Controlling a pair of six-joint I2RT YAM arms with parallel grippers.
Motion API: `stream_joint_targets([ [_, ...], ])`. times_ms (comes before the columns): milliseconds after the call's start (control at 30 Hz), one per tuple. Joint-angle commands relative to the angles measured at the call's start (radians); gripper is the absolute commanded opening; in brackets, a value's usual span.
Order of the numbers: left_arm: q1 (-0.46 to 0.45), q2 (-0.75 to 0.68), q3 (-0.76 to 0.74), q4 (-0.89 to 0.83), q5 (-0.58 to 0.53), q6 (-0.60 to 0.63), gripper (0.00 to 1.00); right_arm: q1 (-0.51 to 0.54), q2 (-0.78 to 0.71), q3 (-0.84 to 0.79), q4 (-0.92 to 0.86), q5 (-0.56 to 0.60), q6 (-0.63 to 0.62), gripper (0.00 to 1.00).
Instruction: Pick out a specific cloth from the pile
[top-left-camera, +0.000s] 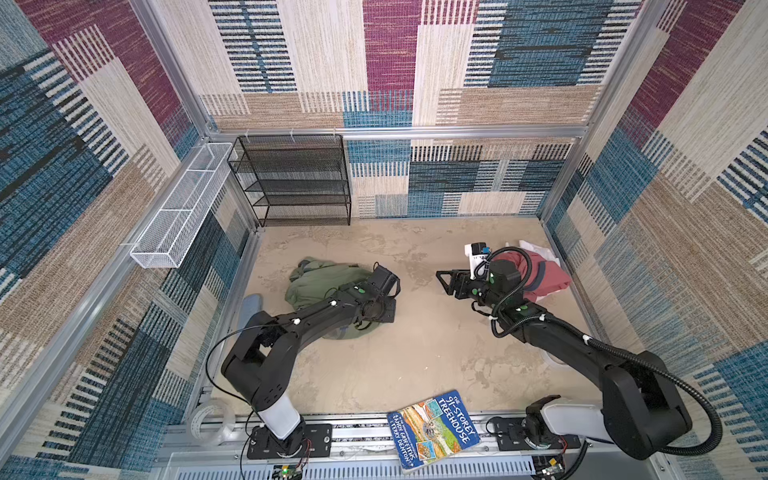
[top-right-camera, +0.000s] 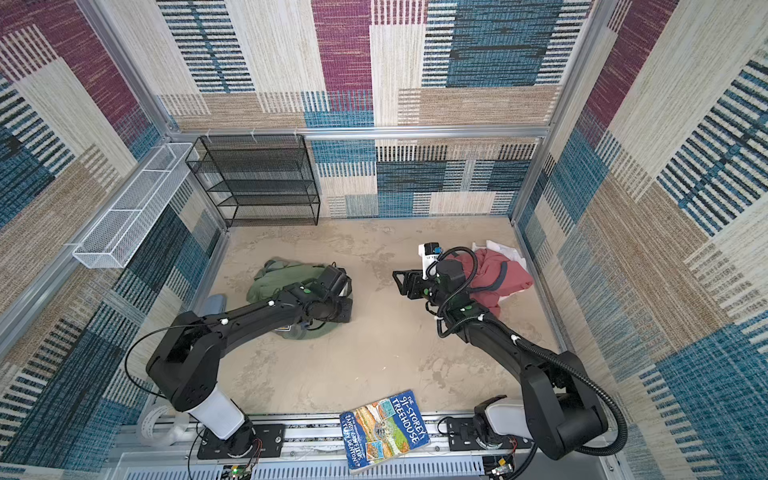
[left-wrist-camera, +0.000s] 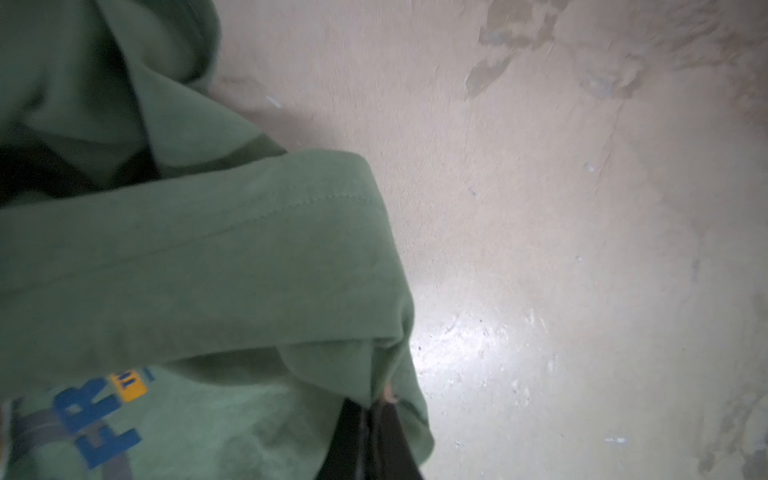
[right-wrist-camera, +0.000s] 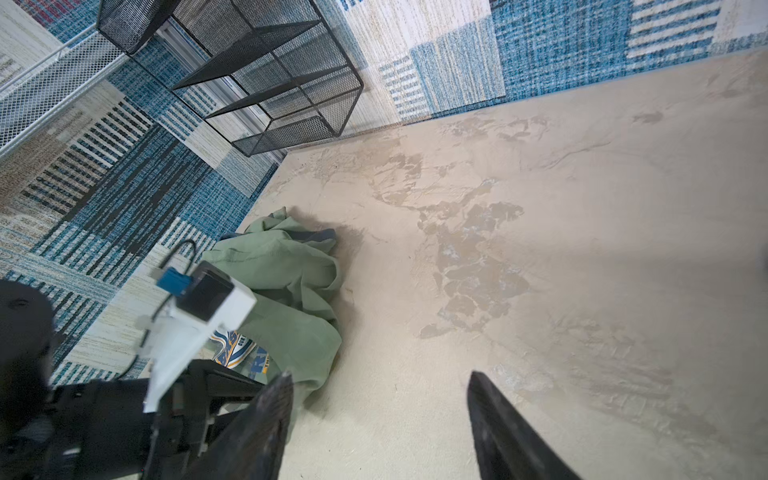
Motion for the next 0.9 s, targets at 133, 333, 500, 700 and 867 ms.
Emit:
stream_joint_targets([
  [133,0.04,-0.121,0.075,-0.109,-0.093,0.023,0.0,-0.001,-0.005,0.004,0.038,-0.002,0.017,0.69],
  [333,0.126,-0.196,0.144,-0.171,-0.127,0.061,0.0,-0.001,-0.016,-0.004,0.042,-0.003,0.017,0.7],
  [500,0.238,-0.256,0.165,-0.178,-0.106,0.073,0.0,-0.001,-0.016,-0.006,0.043,-0.005,0.018,0.7],
  [700,0.37,-0.291,0.178,-0.163,-0.056,0.083,0.0,-0.001,-0.012,-0.005,0.053,-0.009,0.022,0.7],
  [867,0.473,-0.265,0.192,-0.134,-0.007,0.071,0.0,0.0,0.004,-0.002,0.065,-0.024,0.031,0.7],
])
